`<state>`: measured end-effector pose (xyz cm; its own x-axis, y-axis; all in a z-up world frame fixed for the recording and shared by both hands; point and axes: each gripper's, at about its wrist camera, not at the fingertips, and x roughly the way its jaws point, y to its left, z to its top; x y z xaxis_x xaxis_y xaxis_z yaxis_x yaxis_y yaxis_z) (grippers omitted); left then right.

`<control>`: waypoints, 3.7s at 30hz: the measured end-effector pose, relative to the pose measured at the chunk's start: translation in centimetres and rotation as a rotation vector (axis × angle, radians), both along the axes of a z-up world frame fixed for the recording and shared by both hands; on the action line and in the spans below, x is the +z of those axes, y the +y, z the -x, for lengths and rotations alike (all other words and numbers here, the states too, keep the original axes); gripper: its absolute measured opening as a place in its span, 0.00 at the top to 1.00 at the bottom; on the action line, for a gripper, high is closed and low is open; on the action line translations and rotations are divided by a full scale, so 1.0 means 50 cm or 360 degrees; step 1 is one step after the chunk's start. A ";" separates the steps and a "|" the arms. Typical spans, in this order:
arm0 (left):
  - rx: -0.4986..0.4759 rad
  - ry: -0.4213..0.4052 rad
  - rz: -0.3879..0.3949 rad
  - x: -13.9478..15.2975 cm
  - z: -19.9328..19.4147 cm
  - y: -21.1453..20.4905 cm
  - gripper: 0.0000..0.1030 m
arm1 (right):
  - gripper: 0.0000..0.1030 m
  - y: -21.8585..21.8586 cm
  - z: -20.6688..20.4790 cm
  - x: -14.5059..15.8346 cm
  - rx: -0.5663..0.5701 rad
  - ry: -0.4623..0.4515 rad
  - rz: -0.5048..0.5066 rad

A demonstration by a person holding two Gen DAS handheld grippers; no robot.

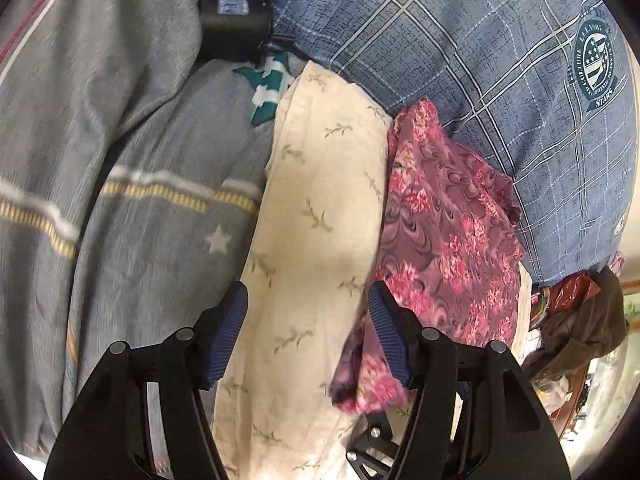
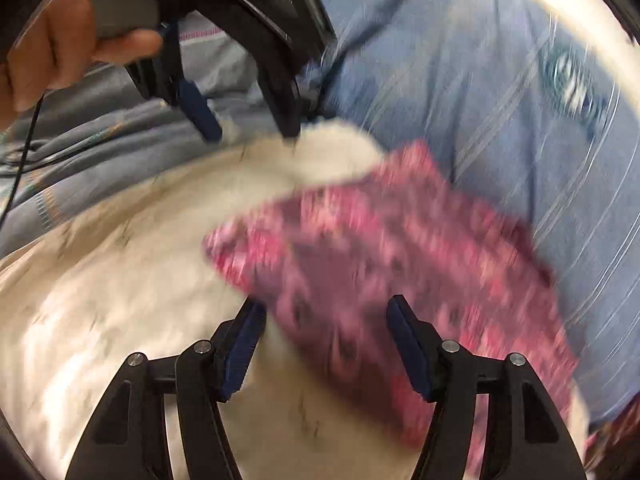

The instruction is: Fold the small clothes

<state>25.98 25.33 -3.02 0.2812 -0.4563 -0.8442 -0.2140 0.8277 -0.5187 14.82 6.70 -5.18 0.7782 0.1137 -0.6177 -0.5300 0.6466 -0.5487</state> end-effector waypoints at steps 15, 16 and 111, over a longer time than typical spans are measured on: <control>-0.0272 0.0037 0.0147 -0.020 -0.203 -0.187 0.22 | 0.95 -0.045 0.008 0.047 0.0171 -0.0312 -0.0136; -0.0288 0.0039 0.0113 -0.019 -0.209 -0.203 0.24 | 0.95 -0.048 0.006 0.047 0.0177 -0.0300 -0.0149; -0.0294 -0.0181 0.0106 0.028 0.092 -0.586 0.39 | 0.94 -0.947 -0.158 0.077 -0.0780 0.0761 -0.1665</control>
<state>21.36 -3.95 -1.61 0.2791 -0.5624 -0.7783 0.0009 0.8107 -0.5855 22.73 -40.64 -1.34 0.6002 0.4822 -0.6382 -0.1146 0.8415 0.5280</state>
